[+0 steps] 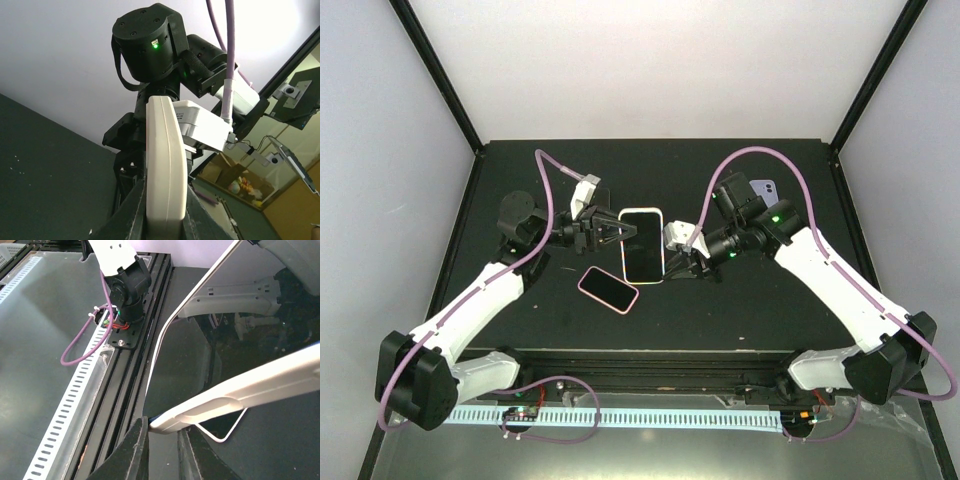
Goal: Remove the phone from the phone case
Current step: Remove the phone case from the phone.
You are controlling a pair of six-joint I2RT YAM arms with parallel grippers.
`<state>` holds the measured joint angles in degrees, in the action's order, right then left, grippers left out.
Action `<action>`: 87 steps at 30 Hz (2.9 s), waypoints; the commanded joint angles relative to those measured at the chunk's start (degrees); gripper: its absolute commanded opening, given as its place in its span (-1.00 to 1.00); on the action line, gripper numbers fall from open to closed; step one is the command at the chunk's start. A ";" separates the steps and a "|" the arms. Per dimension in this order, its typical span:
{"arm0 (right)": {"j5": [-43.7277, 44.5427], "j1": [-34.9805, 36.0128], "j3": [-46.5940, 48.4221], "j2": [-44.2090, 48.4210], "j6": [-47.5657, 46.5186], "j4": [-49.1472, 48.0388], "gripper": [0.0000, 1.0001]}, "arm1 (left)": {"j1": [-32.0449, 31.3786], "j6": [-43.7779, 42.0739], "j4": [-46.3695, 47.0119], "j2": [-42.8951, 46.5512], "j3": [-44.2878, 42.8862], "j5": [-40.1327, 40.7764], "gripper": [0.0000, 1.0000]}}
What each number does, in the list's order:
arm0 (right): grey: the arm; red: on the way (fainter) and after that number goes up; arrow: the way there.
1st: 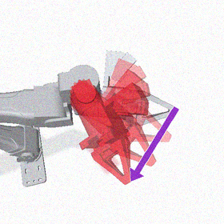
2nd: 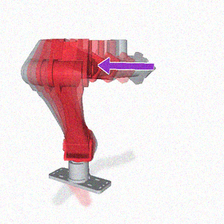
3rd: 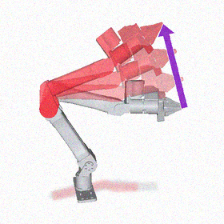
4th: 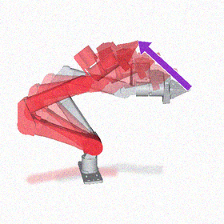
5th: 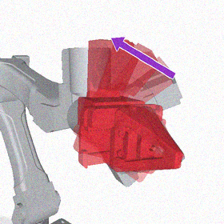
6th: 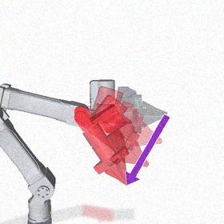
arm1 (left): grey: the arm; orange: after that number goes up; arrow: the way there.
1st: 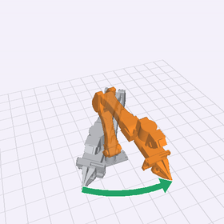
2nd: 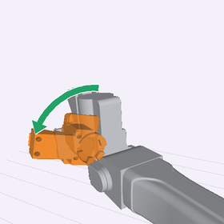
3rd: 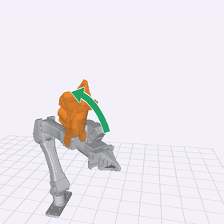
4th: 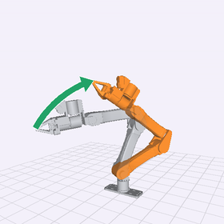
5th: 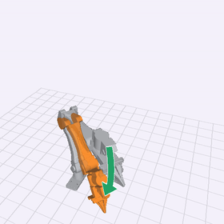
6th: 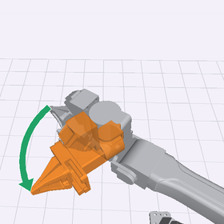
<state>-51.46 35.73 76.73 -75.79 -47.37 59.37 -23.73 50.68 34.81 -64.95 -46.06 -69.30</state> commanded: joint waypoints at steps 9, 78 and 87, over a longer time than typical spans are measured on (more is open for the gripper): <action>5.00 -7.04 -6.16 0.41 9.92 -23.73 -0.85 | -1.67 11.96 7.63 1.54 -3.52 -5.86 -0.97; -11.83 -2.16 -5.90 6.44 10.06 -5.65 0.04 | -1.41 -3.09 -5.86 2.35 -6.45 1.20 -0.97; -7.08 -2.07 -3.28 4.38 12.99 -9.41 -0.37 | -1.41 -1.86 -4.93 2.60 -6.41 -0.83 -0.97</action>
<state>-61.32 33.39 71.05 -70.76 -35.16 52.25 -25.45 47.75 26.61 -63.11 -51.18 -69.28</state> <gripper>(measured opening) 0.325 0.109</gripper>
